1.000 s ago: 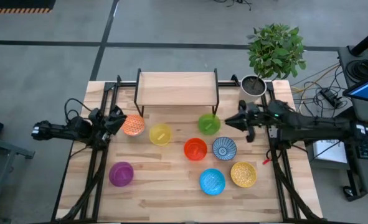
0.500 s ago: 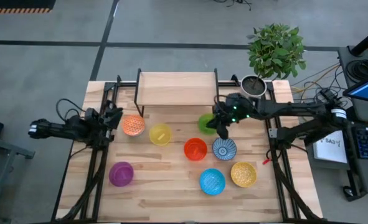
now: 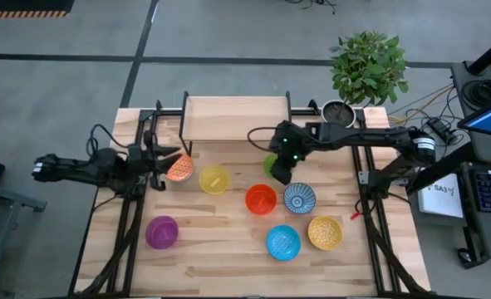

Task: Place and stack bowls onto a shelf
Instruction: Put the blue patterned bowl on the shelf

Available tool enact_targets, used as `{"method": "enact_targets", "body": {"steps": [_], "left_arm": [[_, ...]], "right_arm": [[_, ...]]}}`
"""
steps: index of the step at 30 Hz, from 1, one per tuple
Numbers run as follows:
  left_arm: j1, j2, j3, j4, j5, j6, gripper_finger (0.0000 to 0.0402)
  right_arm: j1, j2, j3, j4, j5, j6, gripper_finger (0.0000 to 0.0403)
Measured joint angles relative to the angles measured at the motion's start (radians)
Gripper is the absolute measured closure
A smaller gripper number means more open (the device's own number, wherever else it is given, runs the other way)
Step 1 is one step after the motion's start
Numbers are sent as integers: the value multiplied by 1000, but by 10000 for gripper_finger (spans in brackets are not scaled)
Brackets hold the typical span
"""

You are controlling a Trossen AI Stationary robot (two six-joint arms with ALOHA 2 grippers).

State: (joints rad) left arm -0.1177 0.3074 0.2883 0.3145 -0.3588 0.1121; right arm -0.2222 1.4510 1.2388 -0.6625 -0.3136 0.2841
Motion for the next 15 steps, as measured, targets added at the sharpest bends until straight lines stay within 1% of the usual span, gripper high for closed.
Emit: {"method": "enact_targets", "body": {"steps": [7, 10, 15], "left_arm": [[0, 49, 68, -37, -2, 65, 327], [0, 60, 86, -97, -2, 66, 327], [0, 79, 92, -117, -2, 67, 327]], "right_arm": [[23, 54, 32, -50, 0, 125, 360], [44, 58, 46, -125, -5, 185, 360], [76, 51, 46, -244, -5, 303, 360]]}}
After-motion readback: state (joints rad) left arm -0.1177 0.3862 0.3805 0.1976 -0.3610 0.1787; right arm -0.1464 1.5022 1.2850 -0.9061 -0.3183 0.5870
